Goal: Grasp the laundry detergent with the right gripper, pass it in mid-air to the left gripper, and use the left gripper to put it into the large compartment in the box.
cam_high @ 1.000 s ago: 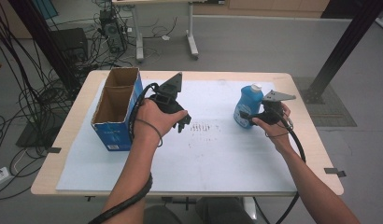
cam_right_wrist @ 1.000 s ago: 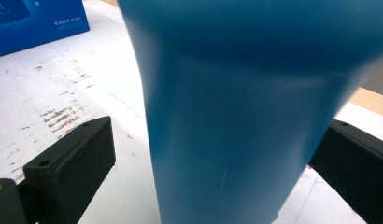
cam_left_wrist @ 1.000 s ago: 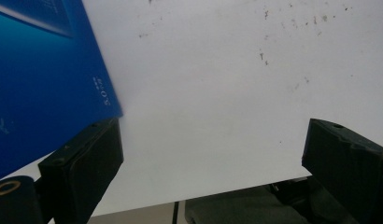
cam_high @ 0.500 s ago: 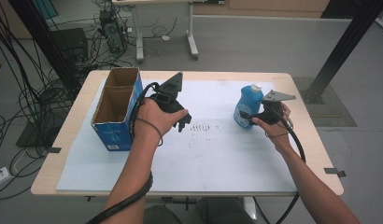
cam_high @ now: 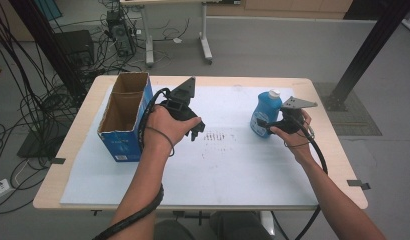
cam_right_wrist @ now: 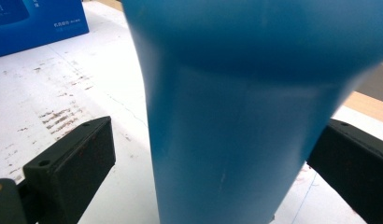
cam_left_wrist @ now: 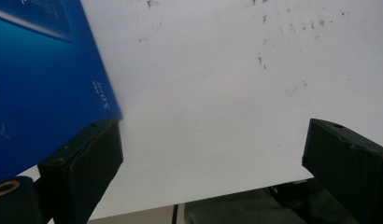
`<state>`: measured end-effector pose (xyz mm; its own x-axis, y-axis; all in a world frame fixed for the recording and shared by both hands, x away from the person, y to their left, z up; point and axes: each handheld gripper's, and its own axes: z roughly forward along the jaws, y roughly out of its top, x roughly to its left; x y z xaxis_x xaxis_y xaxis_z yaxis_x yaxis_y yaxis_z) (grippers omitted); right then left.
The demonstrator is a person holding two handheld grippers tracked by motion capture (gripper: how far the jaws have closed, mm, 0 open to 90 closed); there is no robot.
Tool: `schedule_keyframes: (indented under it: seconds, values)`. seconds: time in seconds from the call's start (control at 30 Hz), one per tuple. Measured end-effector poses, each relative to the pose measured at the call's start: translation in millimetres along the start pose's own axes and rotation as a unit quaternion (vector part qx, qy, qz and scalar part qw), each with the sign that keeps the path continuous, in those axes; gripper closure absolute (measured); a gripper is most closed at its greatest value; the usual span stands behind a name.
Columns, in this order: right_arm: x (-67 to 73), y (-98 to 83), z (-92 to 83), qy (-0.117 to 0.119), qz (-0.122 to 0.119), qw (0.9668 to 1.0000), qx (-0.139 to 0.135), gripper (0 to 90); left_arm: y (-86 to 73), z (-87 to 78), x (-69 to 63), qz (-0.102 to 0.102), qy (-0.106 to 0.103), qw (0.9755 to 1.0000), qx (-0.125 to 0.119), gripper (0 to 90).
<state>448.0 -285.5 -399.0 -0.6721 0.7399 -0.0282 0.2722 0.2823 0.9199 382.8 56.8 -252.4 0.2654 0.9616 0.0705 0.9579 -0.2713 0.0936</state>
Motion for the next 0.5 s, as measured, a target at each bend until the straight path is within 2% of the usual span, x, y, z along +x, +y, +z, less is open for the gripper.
schedule_keyframes:
  seconds: [0.5]
  values:
    - [-0.7, -0.8, 0.1, -0.003, 0.001, 1.0, 0.002, 1.1, 0.2, 0.4, 0.3, 0.001, -0.003, 1.0, 0.0, 5.5]
